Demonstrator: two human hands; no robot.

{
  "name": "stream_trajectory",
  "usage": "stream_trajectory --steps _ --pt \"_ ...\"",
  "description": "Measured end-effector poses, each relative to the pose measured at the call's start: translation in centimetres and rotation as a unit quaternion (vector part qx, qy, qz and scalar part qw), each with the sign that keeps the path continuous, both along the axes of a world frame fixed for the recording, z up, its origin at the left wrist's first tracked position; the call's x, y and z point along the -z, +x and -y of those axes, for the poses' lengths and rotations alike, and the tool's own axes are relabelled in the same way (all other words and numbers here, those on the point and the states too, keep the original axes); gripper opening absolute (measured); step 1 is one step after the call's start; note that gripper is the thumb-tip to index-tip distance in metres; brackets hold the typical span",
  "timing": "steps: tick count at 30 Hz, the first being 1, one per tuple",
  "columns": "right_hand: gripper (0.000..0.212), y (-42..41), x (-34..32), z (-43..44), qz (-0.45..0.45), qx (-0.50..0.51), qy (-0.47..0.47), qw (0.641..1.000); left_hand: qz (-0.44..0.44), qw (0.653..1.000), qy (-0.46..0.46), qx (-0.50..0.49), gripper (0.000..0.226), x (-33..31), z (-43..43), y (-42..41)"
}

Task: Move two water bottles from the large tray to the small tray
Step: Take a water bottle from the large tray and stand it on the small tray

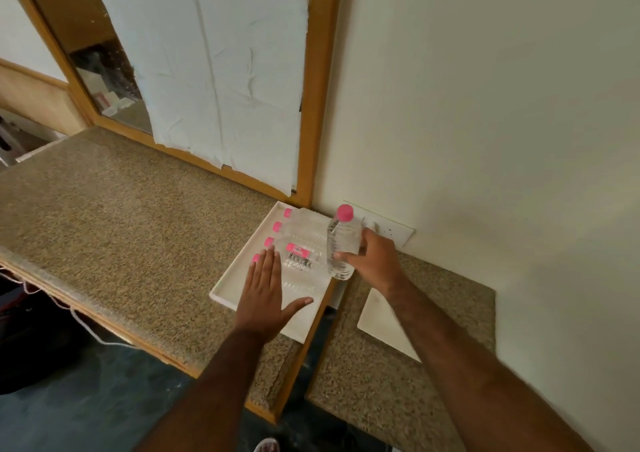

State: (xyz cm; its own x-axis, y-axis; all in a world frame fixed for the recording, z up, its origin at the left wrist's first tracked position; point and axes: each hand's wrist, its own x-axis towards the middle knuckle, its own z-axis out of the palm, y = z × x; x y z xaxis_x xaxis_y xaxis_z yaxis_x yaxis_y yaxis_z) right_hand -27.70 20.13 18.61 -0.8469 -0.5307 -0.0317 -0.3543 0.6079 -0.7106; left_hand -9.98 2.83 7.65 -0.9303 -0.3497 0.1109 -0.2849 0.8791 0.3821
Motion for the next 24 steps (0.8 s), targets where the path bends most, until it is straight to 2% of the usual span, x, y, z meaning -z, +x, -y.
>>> stream_trajectory --steps 3,11,18,24 --pt "0.054 -1.5 -0.2 -3.7 0.008 0.022 -0.021 1.0 -0.013 0.999 0.011 0.035 0.119 0.0 -2.2 -1.4" --pt "0.05 -3.9 2.3 -13.5 0.067 0.088 -0.04 0.993 0.032 0.987 0.012 0.155 0.122 2.4 -8.9 -4.4" --pt "0.057 -3.4 5.8 -19.8 0.111 0.116 -0.054 0.986 0.077 0.985 0.089 0.128 0.122 6.6 -13.6 -2.6" --pt "0.06 -2.7 9.2 -22.9 0.135 0.137 -0.047 0.98 0.153 0.973 0.094 0.144 0.13 9.4 -15.9 -1.1"
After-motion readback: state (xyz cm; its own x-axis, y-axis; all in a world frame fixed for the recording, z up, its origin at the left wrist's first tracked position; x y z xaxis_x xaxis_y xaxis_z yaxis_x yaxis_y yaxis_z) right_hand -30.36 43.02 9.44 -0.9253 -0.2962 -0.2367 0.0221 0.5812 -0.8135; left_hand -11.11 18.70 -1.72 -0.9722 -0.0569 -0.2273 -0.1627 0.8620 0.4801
